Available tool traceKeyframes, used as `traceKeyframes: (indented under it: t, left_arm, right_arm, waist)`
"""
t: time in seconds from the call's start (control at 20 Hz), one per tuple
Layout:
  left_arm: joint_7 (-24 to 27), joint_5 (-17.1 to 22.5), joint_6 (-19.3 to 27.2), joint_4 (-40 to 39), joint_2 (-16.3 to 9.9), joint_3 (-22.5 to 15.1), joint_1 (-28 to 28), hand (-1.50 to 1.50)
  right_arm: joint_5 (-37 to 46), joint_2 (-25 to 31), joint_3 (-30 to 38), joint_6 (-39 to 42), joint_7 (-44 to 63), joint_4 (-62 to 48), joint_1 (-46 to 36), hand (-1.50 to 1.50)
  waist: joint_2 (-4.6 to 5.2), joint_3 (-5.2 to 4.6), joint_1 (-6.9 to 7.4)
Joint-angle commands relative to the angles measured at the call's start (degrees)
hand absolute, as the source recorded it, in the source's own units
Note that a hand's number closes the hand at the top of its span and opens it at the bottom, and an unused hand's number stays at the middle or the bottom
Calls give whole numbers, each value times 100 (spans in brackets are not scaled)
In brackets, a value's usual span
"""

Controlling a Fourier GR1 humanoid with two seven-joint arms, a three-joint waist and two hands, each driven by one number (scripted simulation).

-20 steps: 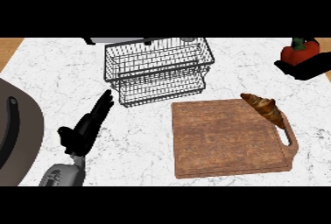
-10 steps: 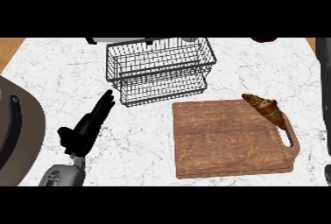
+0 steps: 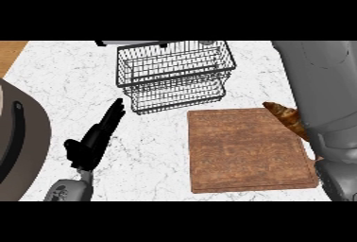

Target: Pick the bell pepper from the cutting board and place it in the tiered basket

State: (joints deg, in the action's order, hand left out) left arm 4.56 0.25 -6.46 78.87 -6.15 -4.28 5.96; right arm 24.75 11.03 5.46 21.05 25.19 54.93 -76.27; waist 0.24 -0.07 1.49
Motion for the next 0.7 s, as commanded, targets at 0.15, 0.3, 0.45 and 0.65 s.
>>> traceKeyframes:
  t: [0.15, 0.3, 0.45, 0.65]
  left_arm:
    - [-367, 117, -109, 247, -35, 37, 104, 0]
    - [-56, 259, -380, -255, -351, 398, 252, 0]
    - [-164, 63, -171, -13, -63, 93, 236, 0]
    - [22, -90, 67, -215, 211, -3, 171, 0]
  right_arm:
    - [373, -700, -181, -770, -489, -1410, -558, 150]
    - [297, -774, -93, -715, -363, -1554, -863, 150]
    - [277, -1085, -319, -1310, -697, -2157, -954, 150]
    - [-308, -1096, -308, -1267, -686, -2362, -1013, 150]
  waist:
    - [32, 1, 76]
    - [15, 0, -14]
    - [32, -1, 88]
    - [13, 0, 45]
